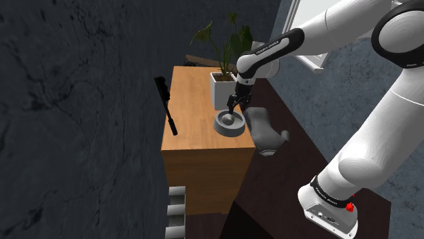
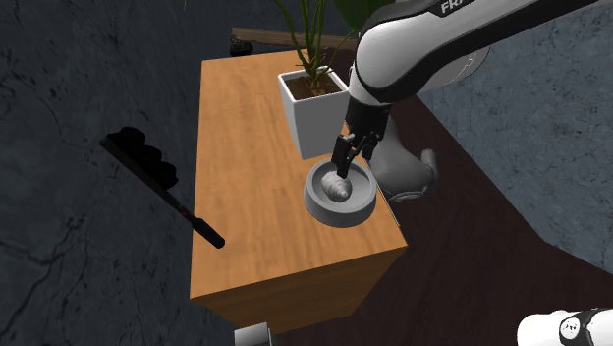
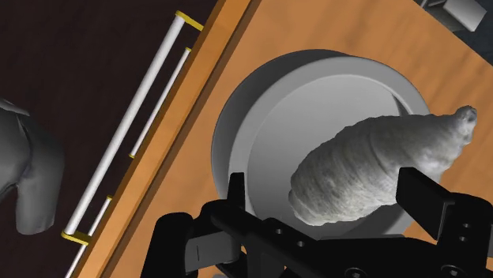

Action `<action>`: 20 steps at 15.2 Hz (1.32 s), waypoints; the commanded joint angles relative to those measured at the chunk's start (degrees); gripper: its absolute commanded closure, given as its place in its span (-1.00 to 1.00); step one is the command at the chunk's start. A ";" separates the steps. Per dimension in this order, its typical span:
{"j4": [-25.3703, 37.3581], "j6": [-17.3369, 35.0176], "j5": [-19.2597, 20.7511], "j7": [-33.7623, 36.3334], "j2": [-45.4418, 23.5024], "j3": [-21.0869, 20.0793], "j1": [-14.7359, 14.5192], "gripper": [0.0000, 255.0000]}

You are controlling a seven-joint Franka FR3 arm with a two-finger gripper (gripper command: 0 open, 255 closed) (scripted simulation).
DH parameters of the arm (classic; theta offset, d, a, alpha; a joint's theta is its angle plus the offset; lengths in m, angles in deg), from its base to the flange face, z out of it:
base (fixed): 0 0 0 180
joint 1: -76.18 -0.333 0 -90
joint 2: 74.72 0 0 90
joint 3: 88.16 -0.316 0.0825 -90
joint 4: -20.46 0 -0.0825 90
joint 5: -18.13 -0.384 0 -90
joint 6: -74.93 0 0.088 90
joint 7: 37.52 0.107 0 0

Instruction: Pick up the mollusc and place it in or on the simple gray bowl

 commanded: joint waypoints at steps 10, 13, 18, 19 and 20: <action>-1.53 0.11 0.15 -0.02 0.24 -0.04 -0.06 1.00; -0.05 -1.57 0.47 0.53 0.47 -0.05 -0.16 1.00; 0.52 -3.17 0.82 0.97 1.50 0.06 -0.10 -1.00; -0.92 -2.41 -0.86 14.30 2.83 -0.19 -0.78 -1.00; -2.01 -1.35 -2.43 27.88 3.85 -0.58 -1.51 -1.00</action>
